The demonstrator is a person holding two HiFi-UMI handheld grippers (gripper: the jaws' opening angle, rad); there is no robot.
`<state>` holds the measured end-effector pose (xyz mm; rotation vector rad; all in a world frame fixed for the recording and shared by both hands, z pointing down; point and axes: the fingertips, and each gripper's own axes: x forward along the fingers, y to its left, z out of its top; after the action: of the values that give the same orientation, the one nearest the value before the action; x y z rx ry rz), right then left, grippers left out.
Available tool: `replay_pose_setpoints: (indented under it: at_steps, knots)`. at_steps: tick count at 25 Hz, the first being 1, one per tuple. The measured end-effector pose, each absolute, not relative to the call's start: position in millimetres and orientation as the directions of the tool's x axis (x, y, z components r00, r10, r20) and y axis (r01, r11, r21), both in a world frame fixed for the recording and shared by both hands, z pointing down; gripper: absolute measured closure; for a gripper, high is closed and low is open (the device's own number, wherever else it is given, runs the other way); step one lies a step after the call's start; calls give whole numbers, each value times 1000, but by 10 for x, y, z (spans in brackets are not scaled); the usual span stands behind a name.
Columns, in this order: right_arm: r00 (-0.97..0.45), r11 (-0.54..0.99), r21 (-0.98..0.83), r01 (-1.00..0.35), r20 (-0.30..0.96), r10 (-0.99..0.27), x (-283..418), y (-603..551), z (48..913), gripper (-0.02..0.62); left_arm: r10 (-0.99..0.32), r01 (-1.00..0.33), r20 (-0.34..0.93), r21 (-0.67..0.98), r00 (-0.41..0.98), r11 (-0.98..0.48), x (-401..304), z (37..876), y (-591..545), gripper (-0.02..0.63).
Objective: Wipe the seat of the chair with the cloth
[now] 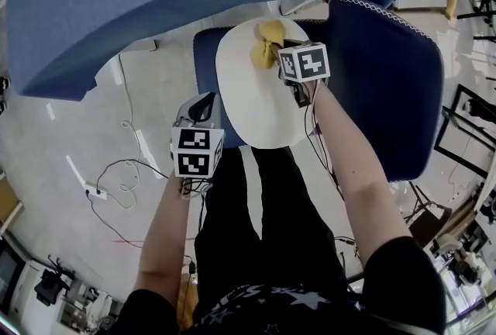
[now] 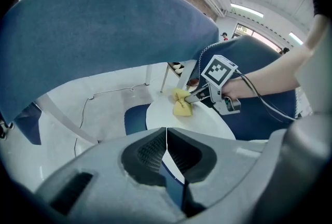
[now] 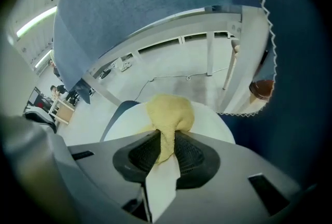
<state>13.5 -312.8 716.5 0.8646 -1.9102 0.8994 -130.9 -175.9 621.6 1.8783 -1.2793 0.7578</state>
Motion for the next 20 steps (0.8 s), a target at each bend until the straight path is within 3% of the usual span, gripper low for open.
replay_pose_setpoints:
  at_steps: [12,16,20]
  knots:
    - [-220,503,-48,-863,932,-289,759,-3036,7069,515,-508,-931,784,250,356,-266,-1220,6175,-1741,584]
    - [-365,609,-130,-783,888,-279,283,-2885,6799,518,-511,-932,784,250,353,-260,-1241,6175,-1729,584]
    - [-518,671,-279,-687,836,-183,-329,-2496,6582,518,-512,-934,785,248,348,-255,-1306,6140,-1684,584]
